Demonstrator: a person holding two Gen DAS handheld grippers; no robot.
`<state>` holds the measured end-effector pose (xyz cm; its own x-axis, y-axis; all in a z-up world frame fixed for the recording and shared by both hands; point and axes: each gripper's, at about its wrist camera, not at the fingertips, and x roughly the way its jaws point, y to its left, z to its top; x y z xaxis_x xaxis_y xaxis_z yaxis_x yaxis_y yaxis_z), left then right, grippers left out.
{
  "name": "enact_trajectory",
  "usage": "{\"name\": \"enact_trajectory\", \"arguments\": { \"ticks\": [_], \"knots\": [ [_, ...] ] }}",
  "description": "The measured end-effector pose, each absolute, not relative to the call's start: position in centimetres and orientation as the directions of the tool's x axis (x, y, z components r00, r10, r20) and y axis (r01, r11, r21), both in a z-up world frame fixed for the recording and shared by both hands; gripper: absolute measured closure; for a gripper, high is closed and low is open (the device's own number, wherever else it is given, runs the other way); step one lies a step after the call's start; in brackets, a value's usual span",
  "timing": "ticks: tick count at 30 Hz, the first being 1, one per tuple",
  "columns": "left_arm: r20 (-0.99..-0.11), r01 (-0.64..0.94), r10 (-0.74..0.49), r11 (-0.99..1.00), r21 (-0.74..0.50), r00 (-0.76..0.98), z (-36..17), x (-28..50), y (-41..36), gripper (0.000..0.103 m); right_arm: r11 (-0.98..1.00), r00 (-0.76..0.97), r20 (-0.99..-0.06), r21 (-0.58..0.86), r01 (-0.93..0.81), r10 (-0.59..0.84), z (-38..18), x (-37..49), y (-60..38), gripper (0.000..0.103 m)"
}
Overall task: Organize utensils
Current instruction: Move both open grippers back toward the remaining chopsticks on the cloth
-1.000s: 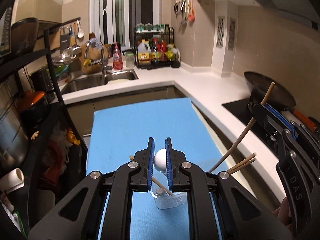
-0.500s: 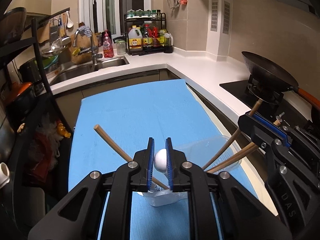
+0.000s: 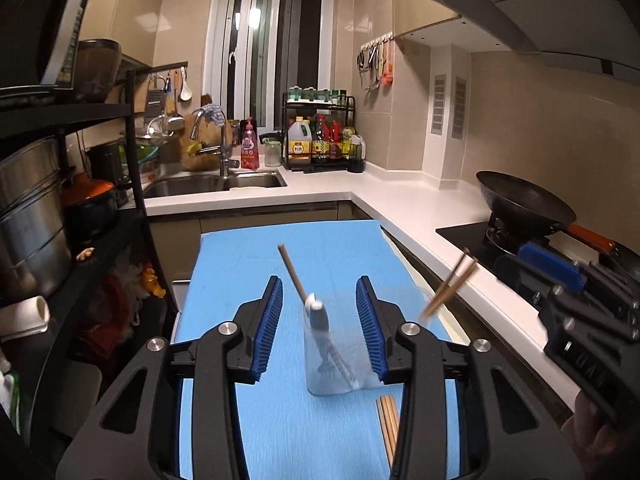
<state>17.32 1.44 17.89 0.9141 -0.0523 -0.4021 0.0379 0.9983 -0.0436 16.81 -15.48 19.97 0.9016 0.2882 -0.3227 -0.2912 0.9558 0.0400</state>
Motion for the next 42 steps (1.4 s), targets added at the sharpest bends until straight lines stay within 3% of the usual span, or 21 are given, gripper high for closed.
{"name": "enact_trajectory", "arguments": {
  "ticks": [7, 11, 15, 23, 34, 42],
  "knots": [
    [-0.389, 0.034, -0.052, 0.998, -0.054, 0.920, 14.6, 10.8, 1.2, 0.082, 0.963, 0.916, -0.302, 0.031, -0.268, 0.264, 17.4, 10.7, -17.2, 0.070],
    [-0.424, 0.028, -0.059, 0.997, -0.078, 0.904, 11.6, 8.7, 0.9, 0.087, 0.970, 0.916, -0.320, 0.056, -0.237, 0.242, 14.6, 8.5, -18.1, 0.070],
    [-0.436, 0.023, -0.057, 0.996, -0.083, 0.898, 9.1, 6.6, 0.5, 0.087, 0.979, 0.922, -0.330, 0.089, -0.183, 0.202, 11.4, 6.4, -19.0, 0.073],
    [-0.502, 0.022, -0.083, 0.992, -0.125, 0.861, 3.9, 4.8, 0.8, 0.087, 0.989, 0.899, -0.416, 0.118, -0.094, 0.135, 5.7, 5.1, -20.1, 0.093],
    [-0.536, -0.040, -0.049, 0.987, -0.154, 0.843, 2.1, 5.5, 2.4, 0.087, 0.971, 0.762, -0.601, 0.146, -0.191, 0.241, 0.0, 7.0, -16.8, 0.093],
    [-0.533, -0.018, -0.062, 0.990, -0.143, 0.844, 2.0, 5.5, 1.7, 0.087, 0.946, 0.695, -0.642, 0.201, -0.254, 0.323, -1.7, 7.7, -13.9, 0.091]
  ]
}}
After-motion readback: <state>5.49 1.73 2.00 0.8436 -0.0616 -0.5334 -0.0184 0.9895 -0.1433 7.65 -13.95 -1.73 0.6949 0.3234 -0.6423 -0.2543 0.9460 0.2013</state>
